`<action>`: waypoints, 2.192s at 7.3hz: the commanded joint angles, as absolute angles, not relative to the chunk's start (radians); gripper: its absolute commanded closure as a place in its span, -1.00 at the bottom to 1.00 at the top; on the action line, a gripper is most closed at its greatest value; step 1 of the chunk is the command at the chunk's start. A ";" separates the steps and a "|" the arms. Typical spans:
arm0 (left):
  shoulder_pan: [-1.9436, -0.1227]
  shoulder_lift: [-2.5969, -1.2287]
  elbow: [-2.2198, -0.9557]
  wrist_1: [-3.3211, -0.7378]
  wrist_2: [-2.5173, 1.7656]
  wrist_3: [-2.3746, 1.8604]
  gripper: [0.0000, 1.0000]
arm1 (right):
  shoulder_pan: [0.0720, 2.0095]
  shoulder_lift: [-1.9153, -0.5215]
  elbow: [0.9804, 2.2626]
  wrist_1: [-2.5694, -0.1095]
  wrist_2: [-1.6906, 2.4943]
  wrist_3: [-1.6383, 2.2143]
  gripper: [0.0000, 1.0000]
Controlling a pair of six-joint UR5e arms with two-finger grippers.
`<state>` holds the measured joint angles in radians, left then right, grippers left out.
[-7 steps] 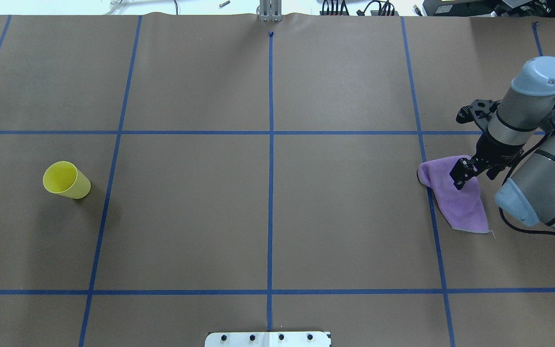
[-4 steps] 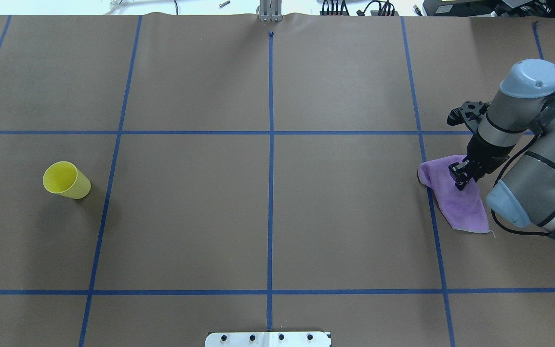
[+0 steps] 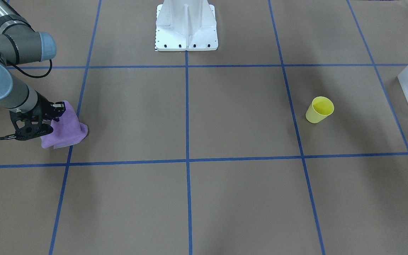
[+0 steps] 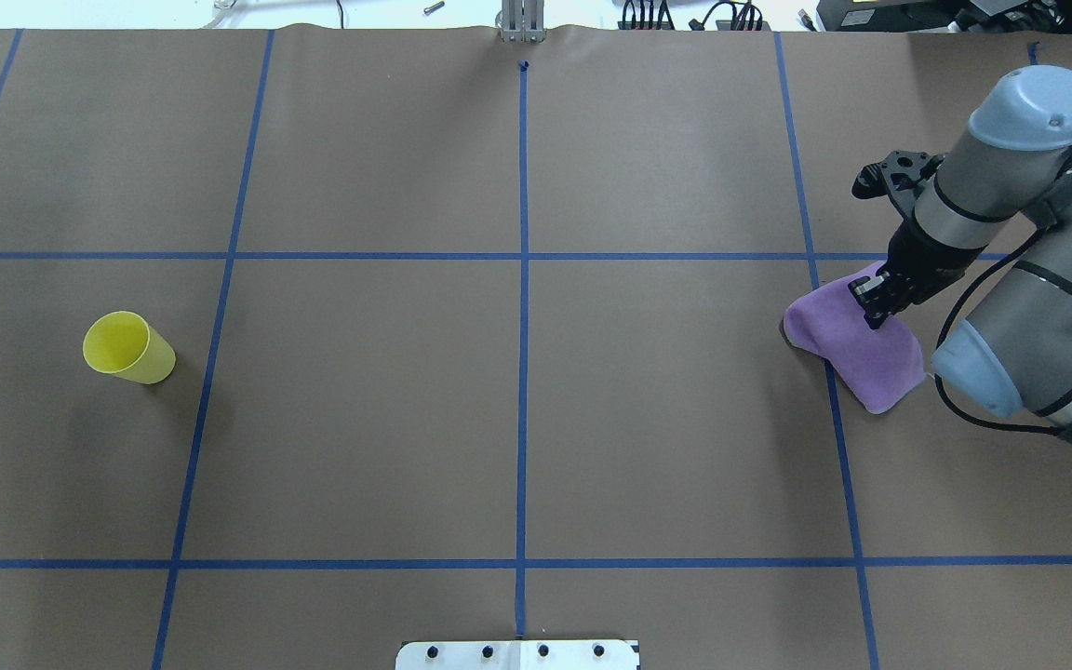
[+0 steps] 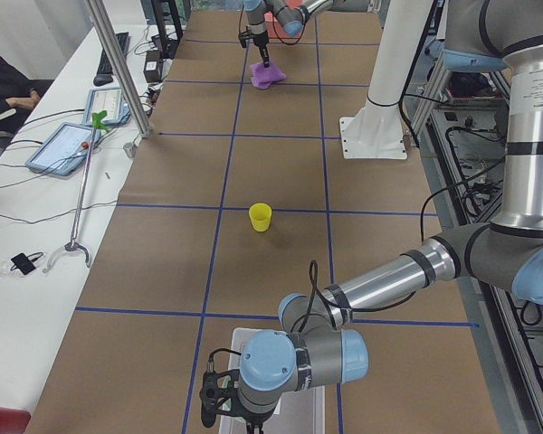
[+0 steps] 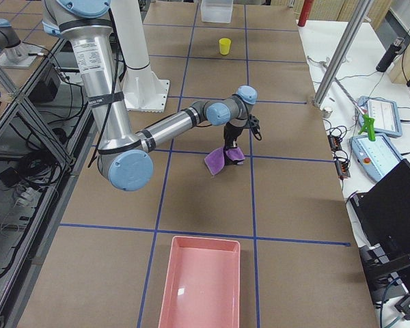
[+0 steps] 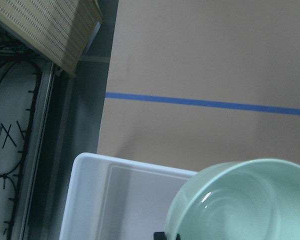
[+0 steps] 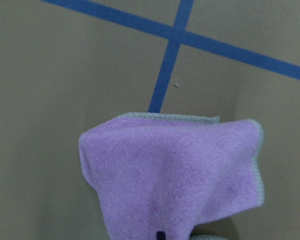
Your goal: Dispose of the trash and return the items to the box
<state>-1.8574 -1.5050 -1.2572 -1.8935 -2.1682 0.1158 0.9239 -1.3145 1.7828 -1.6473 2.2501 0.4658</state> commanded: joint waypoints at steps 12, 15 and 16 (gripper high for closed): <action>-1.713 -1.474 -1.665 -1.974 -2.382 -0.408 -0.97 | 1.603 -1.704 2.149 -1.673 2.159 -0.025 1.00; -1.392 -1.496 -1.819 -1.980 -2.378 -0.821 -0.97 | 1.765 -1.746 1.969 -1.671 2.120 -0.269 1.00; -1.312 -1.528 -1.821 -1.980 -2.381 -0.894 -0.97 | 1.790 -1.744 1.901 -1.664 2.121 -0.302 1.00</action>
